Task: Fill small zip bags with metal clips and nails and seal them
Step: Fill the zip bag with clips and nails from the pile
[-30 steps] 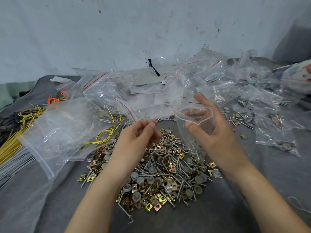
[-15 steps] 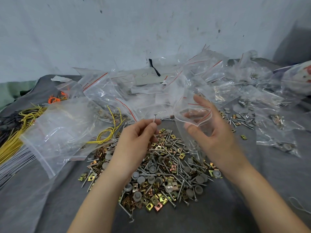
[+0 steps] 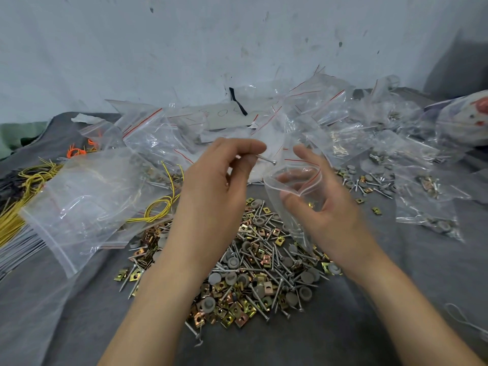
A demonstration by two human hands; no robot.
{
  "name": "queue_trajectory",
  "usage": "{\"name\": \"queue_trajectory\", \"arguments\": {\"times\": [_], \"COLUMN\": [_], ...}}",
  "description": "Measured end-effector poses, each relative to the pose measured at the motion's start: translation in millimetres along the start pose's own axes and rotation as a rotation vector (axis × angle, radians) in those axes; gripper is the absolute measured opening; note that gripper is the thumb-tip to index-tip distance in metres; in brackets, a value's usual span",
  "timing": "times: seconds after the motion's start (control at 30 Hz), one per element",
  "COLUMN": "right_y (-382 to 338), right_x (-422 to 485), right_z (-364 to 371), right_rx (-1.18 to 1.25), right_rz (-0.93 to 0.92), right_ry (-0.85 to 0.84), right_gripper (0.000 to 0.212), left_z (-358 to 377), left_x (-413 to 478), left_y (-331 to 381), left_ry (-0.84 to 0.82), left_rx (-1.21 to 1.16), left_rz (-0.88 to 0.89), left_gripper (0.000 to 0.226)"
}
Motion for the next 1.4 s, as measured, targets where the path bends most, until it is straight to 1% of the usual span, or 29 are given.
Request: {"name": "queue_trajectory", "arguments": {"times": [0.1,0.13,0.2,0.33,0.47,0.6,0.63,0.7,0.73,0.8,0.9,0.97,1.0,1.1,1.13,1.23,1.27,1.33,1.4], "right_y": [1,1,1,0,0,-1,-1,-3,-3,-4,-3,-3,-4,-4,-4,-3,-2,1,4], "right_x": [0,0,0,0,2,5,6,8,9,10,8,7,7,6,6,4,4,4,4], "right_z": [0,-1,-2,-4,-6,-7,-7,-8,-9,-10,-13,-14,-15,-17,-18,-21,-21,-19,-17], "right_rx": [0.018,0.025,0.036,0.082,0.137,0.320,0.390,0.542,0.620,0.762,0.910,0.991,1.022,1.111,1.139,1.193,1.212,1.260,1.310], "right_rz": [-0.002,-0.004,-0.011,-0.027,-0.039,-0.072,-0.075,-0.083,-0.084,-0.078,-0.057,-0.055,-0.058,-0.073,-0.072,-0.053,-0.049,-0.040,-0.027], "right_ry": [0.010,0.015,0.030,0.030,0.050,0.046,0.046,0.057,0.064,0.072,0.097,0.091,0.077,0.060,0.068,0.112,0.124,0.127,0.124], "right_gripper": [0.063,0.062,0.060,0.060,0.059,0.057,0.050,0.028,0.023,0.029,0.034,0.045,0.047,0.040,0.043,0.065,0.066,0.056,0.047], "left_z": [17,20,18,8,6,10,11,13,14,14,14,15,16,20,22,24,25,29,36], "left_x": [7,7,6,4,-1,-7,-9,-11,-12,-13,-14,-14,-14,-13,-13,-12,-11,-11,-10], "left_y": [5,6,2,-13,-21,-28,-30,-32,-34,-37,-42,-44,-45,-45,-46,-45,-45,-46,-48], "left_ry": [-0.148,-0.172,-0.163,-0.102,-0.109,-0.157,-0.166,-0.184,-0.194,-0.213,-0.222,-0.234,-0.243,-0.273,-0.280,-0.291,-0.296,-0.318,-0.366], "left_rx": [0.019,0.035,0.027,-0.072,-0.093,-0.108,-0.109,-0.122,-0.126,-0.132,-0.154,-0.155,-0.151,-0.148,-0.157,-0.174,-0.179,-0.202,-0.273], "left_rz": [0.009,0.014,0.002,-0.073,-0.111,-0.153,-0.160,-0.172,-0.179,-0.193,-0.206,-0.209,-0.209,-0.206,-0.206,-0.204,-0.203,-0.211,-0.234], "left_gripper": [0.018,0.019,0.021,0.019,0.017,0.018,0.018,0.018,0.018,0.018,0.018,0.017,0.017,0.018,0.019,0.019,0.018,0.017,0.017]}}
Point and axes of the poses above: each hand's wrist, its own x-axis towards the middle knuckle, its own z-axis out of the palm, y = z × x, the point moved 7 cm from there along x, towards the middle knuckle, and after that the axes turned 15 degrees about -y, right-handed, at the moved point
